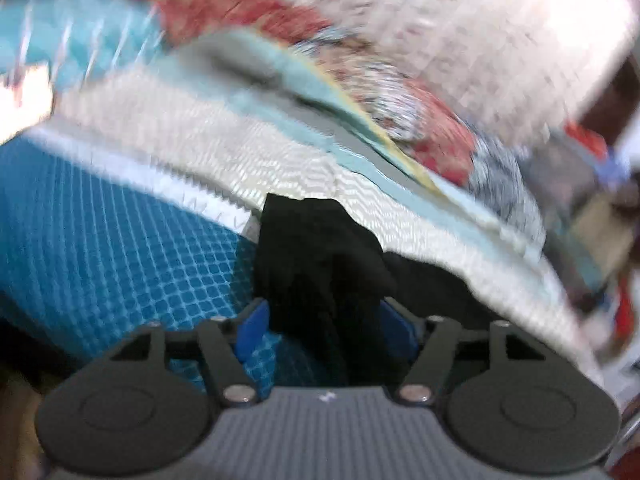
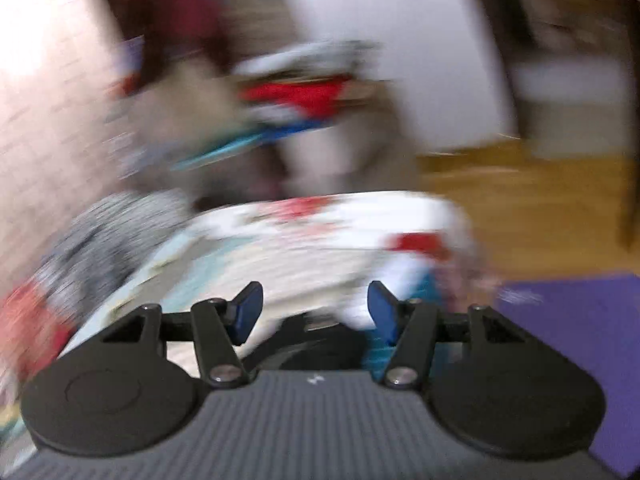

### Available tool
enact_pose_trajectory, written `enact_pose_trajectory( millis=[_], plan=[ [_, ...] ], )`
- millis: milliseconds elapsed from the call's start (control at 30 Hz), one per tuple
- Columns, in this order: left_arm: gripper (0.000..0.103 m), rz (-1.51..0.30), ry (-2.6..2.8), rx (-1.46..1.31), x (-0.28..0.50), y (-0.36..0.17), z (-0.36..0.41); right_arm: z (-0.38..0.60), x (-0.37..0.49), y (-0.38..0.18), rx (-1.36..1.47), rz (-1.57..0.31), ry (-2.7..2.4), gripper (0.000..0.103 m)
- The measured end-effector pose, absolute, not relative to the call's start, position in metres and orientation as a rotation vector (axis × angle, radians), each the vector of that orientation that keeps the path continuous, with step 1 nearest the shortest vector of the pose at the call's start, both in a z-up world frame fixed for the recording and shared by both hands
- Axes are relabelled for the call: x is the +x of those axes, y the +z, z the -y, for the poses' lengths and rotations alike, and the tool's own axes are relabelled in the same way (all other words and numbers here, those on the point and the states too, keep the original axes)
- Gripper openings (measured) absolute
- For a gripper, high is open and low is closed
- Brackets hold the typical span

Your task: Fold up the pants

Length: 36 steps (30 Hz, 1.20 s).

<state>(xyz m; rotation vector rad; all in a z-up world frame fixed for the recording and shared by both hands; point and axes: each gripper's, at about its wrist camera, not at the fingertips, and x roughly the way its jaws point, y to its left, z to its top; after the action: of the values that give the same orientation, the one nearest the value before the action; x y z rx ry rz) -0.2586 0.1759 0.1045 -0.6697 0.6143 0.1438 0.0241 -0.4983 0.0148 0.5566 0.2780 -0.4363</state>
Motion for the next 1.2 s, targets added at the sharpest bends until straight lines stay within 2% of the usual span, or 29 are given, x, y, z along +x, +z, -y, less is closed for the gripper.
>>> enact_pose_trajectory(
  millis=[67,100,200,233,267,300,333,367,400,467,533,600,633,667,700,833,900,967,1100,1200],
  plan=[
    [0.09,-0.632,0.114,-0.84,-0.241,0.089,-0.202,0.458,0.033,0.025,0.505,-0.339,-0.215,0.061],
    [0.095,-0.642,0.117,-0.915,-0.231,0.078,-0.213,0.43,0.039,0.027,0.481,-0.392,-0.084,0.061],
    [0.095,-0.675,0.098,-1.027,-0.208,0.044,-0.22,0.354,0.047,0.022,0.422,-0.558,0.238,0.061],
    [0.09,-0.696,0.074,-1.051,-0.196,0.031,-0.221,0.329,0.048,0.017,0.406,-0.612,0.331,0.06],
    [0.069,-0.708,0.078,-1.047,-0.19,0.024,-0.217,0.304,0.049,0.013,0.381,-0.666,0.423,0.059],
    [0.05,-0.722,0.106,-0.988,-0.185,0.023,-0.209,0.275,0.048,0.007,0.337,-0.718,0.512,0.053],
    [0.037,-0.735,0.115,-0.897,-0.179,0.028,-0.203,0.242,0.045,0.001,0.28,-0.766,0.591,0.043],
    [0.025,-0.708,0.135,-0.819,-0.179,0.041,-0.199,0.215,0.042,-0.004,0.232,-0.804,0.656,0.037],
    [0.022,-0.645,0.153,-0.75,-0.186,0.059,-0.197,0.185,0.038,-0.01,0.181,-0.832,0.737,0.027],
    [0.016,-0.507,0.221,-0.572,-0.208,0.097,-0.195,0.144,0.029,-0.018,0.105,-0.836,0.834,0.023],
    [0.016,-0.497,0.297,-0.409,-0.219,0.113,-0.192,0.115,0.034,-0.028,0.071,-0.86,0.865,0.024],
    [0.017,-0.594,0.317,-0.392,-0.215,0.098,-0.199,0.098,0.043,-0.054,0.045,-0.956,0.839,0.021],
    [0.02,-0.688,0.321,-0.41,-0.209,0.08,-0.202,0.092,0.049,-0.068,0.026,-1.005,0.81,0.016],
    [0.027,-0.757,0.341,-0.411,-0.205,0.069,-0.201,0.095,0.052,-0.071,0.067,-0.982,0.807,0.018],
    [0.031,-0.804,0.367,-0.409,-0.207,0.06,-0.199,0.097,0.055,-0.066,0.092,-0.995,0.816,0.021],
    [0.049,-0.643,0.355,-0.537,-0.244,0.084,-0.202,0.132,0.048,-0.035,0.219,-0.9,0.849,0.032],
    [0.049,-0.535,0.358,-0.605,-0.256,0.099,-0.204,0.157,0.049,-0.024,0.247,-0.845,0.786,0.033],
    [0.046,-0.512,0.332,-0.615,-0.245,0.11,-0.2,0.193,0.046,-0.019,0.255,-0.801,0.709,0.033],
    [0.046,-0.549,0.22,-0.546,-0.211,0.122,-0.168,0.282,0.038,-0.006,0.376,-0.668,0.45,0.034],
    [0.046,-0.627,0.095,-0.538,-0.174,0.113,-0.133,0.363,0.012,-0.009,0.484,-0.533,0.203,0.041]
  ],
)
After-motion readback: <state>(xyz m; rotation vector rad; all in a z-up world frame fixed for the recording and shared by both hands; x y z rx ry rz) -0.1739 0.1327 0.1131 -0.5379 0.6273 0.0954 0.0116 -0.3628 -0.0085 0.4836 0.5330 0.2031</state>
